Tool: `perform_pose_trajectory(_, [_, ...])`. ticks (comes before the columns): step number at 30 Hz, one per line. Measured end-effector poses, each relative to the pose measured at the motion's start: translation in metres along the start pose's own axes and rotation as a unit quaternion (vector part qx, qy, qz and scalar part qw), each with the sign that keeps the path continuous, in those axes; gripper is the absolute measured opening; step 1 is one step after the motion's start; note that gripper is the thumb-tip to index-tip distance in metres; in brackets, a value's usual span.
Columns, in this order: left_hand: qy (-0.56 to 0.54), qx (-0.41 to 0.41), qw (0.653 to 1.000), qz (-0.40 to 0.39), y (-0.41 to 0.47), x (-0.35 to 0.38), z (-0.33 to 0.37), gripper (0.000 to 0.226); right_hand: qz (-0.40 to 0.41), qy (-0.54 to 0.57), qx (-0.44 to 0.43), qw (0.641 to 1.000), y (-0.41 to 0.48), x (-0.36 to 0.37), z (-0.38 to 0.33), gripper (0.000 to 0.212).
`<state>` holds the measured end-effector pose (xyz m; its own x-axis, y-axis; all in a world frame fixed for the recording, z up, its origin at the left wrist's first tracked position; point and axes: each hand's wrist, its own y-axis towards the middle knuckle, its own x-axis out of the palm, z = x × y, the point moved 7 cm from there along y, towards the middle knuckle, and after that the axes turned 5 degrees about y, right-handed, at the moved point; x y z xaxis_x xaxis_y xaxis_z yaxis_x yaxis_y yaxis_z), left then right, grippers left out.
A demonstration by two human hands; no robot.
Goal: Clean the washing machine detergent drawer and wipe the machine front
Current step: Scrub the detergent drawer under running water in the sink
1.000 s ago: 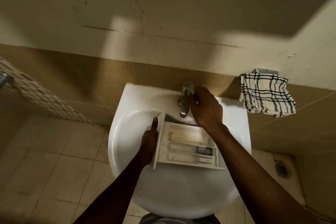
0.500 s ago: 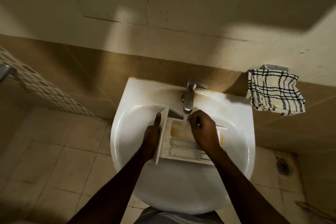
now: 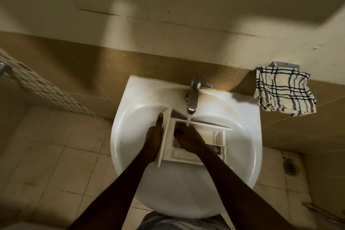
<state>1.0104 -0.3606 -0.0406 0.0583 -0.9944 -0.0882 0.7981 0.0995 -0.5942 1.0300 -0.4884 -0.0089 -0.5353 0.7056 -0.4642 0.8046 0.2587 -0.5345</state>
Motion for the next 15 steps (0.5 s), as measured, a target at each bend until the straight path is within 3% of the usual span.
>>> perform_pose_trajectory(3, [0.004, -0.009, 1.0, 0.004, -0.001, -0.001, -0.001, 0.066, -0.022, -0.049, 0.037, 0.998, -0.004, -0.021, 0.028, 0.027])
perform_pose_trajectory(6, [0.004, -0.014, 1.0, 0.007, 0.0, -0.001, -0.002, 0.063, 0.026, -0.111, 0.119, 0.986, 0.0, -0.037, 0.046, 0.029])
perform_pose_trajectory(9, [0.004, -0.003, 1.0, 0.004, 0.0, 0.0, 0.0, 0.061, 0.033, -0.112, 0.084, 0.99, 0.012, -0.017, 0.017, 0.026])
perform_pose_trajectory(12, [0.001, 0.003, 1.0, 0.005, 0.0, 0.0, 0.001, 0.062, 0.021, -0.021, 0.035, 0.999, 0.006, -0.002, 0.003, 0.024])
perform_pose_trajectory(15, [0.001, -0.007, 1.0, 0.002, -0.001, 0.0, -0.001, 0.063, 0.039, -0.058, 0.09, 0.993, -0.007, -0.028, 0.039, 0.028])
